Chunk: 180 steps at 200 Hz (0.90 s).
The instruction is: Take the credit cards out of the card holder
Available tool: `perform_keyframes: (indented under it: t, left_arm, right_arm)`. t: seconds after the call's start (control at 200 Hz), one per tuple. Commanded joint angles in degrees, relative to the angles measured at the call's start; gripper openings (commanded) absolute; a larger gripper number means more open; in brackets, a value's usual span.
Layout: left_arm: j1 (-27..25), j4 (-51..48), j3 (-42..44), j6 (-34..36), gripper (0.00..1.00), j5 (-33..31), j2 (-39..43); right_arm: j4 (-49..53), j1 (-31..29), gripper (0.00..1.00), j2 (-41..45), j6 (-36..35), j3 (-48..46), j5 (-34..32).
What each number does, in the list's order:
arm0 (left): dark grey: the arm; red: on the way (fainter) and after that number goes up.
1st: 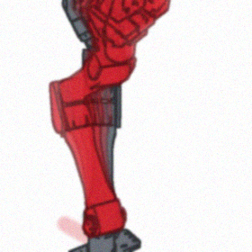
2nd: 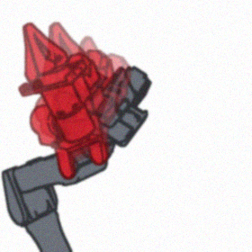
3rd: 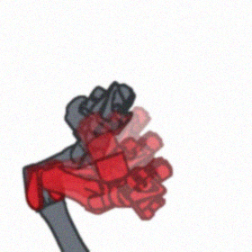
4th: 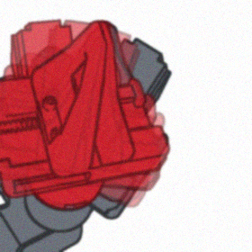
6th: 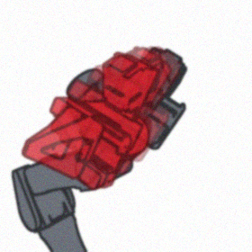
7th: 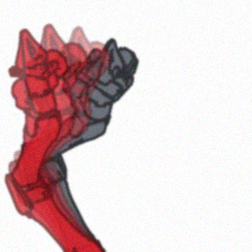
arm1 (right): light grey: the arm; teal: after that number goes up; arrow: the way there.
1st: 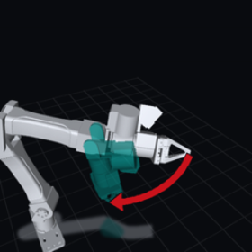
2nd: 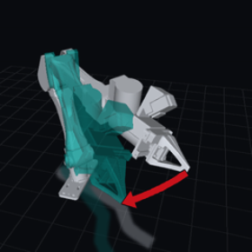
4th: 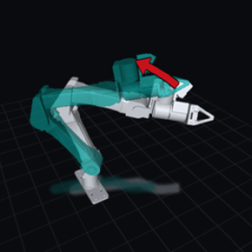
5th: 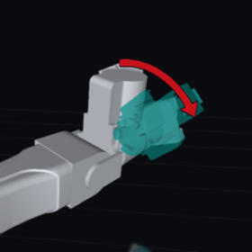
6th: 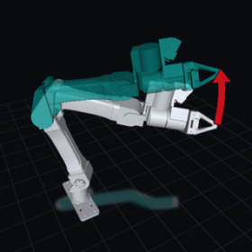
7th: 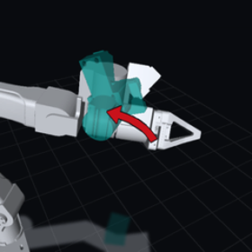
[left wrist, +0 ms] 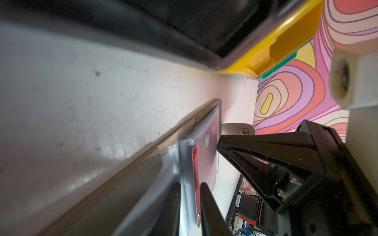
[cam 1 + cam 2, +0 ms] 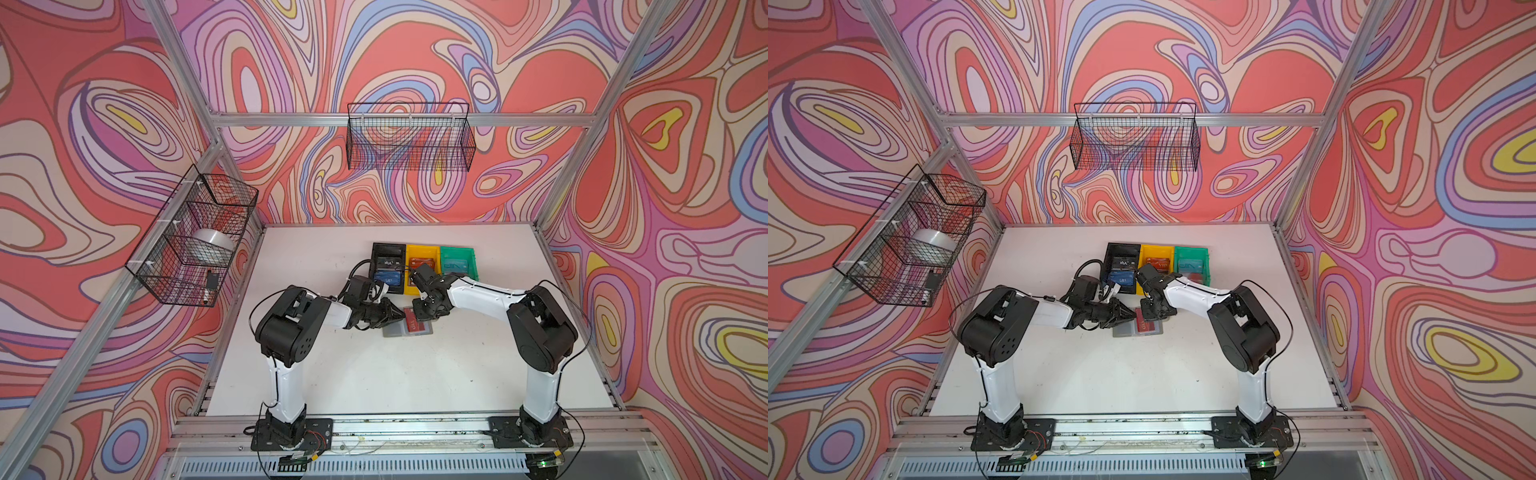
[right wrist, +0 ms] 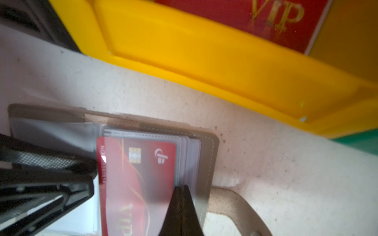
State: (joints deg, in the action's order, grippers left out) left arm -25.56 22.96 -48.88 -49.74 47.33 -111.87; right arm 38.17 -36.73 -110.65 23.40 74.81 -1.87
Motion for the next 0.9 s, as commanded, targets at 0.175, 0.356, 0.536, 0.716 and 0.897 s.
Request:
perform_keyframes:
  t: [0.175,0.356,0.536,0.716,0.897]
  left_arm:
    - [-0.4,0.2,-0.8,0.1,0.22,-0.3,-1.6]
    - [-0.4,0.5,-0.6,0.1,0.22,-0.4,-1.8]
    - [-0.4,0.6,-0.5,0.1,0.22,-0.3,-2.0]
    - [-0.4,0.8,-0.4,0.0,0.12,0.0,-2.2]
    - [-0.4,0.9,0.4,0.1,0.11,-0.1,-1.7]
  right_arm:
    - [-0.7,-0.3,0.0,-0.3,0.0,-1.3,3.1]
    - [-1.0,-0.4,0.0,-1.3,0.3,-1.3,3.7]
    - [-0.8,-0.4,0.0,-1.6,0.4,-1.6,3.5]
    - [-0.6,-0.4,0.0,-1.8,0.7,-1.9,3.6]
    - [-0.5,-0.4,0.0,-2.0,0.8,-2.0,3.6]
